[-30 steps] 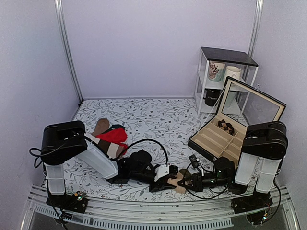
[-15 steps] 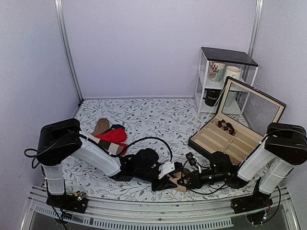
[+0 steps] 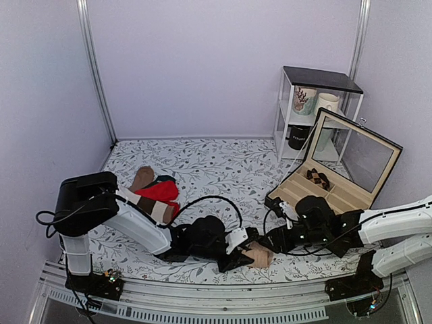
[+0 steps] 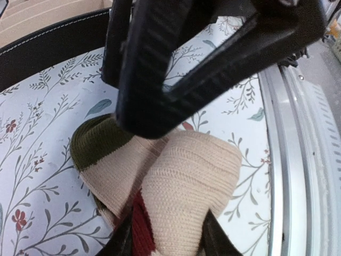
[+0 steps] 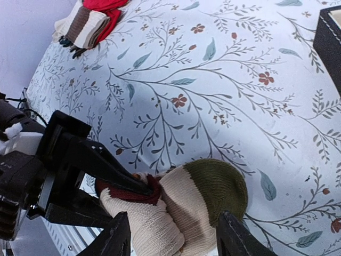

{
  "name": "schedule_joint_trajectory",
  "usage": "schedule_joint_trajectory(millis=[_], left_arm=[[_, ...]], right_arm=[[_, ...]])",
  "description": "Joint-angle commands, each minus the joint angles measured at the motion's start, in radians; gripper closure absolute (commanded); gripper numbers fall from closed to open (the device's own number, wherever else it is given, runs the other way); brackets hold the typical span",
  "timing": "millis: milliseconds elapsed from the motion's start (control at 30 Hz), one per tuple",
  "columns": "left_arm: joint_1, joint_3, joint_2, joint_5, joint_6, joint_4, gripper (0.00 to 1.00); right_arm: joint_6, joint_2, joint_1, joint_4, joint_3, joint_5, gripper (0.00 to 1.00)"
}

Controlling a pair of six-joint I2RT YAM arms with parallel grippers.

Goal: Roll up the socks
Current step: Roll a pair of socks at the center of the board.

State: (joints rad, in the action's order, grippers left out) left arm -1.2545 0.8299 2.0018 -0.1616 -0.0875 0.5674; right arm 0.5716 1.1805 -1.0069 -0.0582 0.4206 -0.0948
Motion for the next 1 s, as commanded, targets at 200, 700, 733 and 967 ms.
schedule_joint_trajectory(millis=[200,700,733,967], left_arm=[[-0.026,-0.086,0.097,0.062,-0.011,-0.382,1.0],[-0.115,-0.09,-0.066,0.379,0.016,-0.466,1.0],[-0.124,-0.087,-0.083,0.416,0.032,-0.472,1.0],[-0.155,-0.095,-0.142,0.484,0.132,-0.388,1.0]], right_arm=[[0.051,0.14,0.015,0.163,0.072,0.086,0.44],[-0.041,0.395,0.035,-0.026,0.192,-0.071,0.96],[-0.044,0.417,0.039,-0.041,0.202,-0.081,0.96],[-0.09,0.537,0.058,-0.094,0.265,-0.138,0.98]])
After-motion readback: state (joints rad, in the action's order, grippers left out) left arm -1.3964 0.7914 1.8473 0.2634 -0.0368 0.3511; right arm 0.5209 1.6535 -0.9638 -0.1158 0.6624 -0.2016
